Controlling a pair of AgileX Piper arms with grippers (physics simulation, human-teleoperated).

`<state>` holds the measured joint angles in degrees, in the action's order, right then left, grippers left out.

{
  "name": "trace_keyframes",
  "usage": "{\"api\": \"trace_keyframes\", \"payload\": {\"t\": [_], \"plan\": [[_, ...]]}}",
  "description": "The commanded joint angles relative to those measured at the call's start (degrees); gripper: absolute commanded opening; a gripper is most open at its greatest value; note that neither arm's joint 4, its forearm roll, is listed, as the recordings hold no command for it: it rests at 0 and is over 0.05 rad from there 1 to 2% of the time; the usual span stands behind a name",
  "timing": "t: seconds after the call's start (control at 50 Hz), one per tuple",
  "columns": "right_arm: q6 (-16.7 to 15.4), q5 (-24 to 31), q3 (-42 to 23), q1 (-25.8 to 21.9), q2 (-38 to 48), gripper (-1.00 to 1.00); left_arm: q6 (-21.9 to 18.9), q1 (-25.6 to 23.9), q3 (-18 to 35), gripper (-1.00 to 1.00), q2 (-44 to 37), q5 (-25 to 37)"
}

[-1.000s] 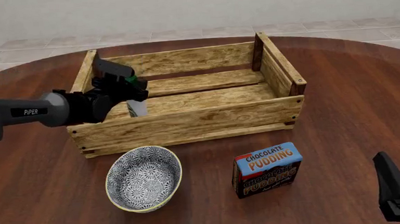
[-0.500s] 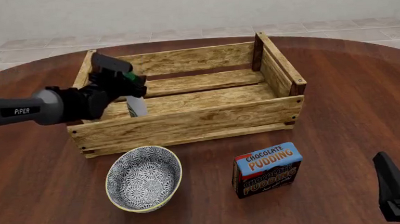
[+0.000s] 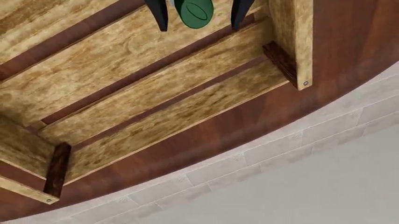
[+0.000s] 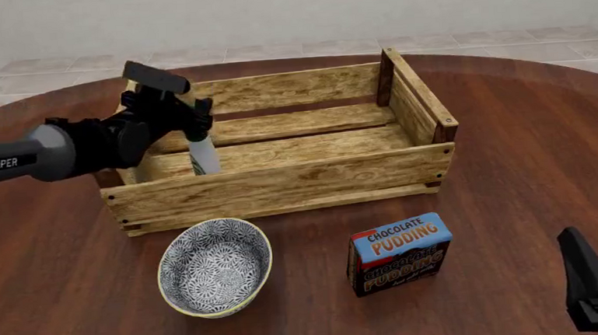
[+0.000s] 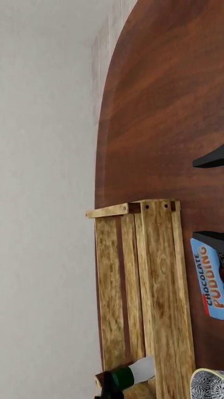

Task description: Pick up the salad dressing and put it in the tray.

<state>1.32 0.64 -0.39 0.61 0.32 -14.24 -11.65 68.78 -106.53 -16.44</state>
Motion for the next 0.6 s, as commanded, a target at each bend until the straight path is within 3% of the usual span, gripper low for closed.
{"api": "trace_keyframes", "payload": {"t": [0.02,0.3,0.6], "plan": [[-0.05,0.04,-0.06,0.01,-0.02,1.00,-0.68,0.12,-0.17,1.00,3.41,1.63],[-0.39,-0.02,-0.04,0.04,-0.13,1.00,-1.15,0.78,-1.46,1.00,9.45,3.54],[-0.97,0.14,-0.11,-0.26,-0.18,1.00,-2.62,0.42,-9.22,1.00,20.27,2.26]]}}
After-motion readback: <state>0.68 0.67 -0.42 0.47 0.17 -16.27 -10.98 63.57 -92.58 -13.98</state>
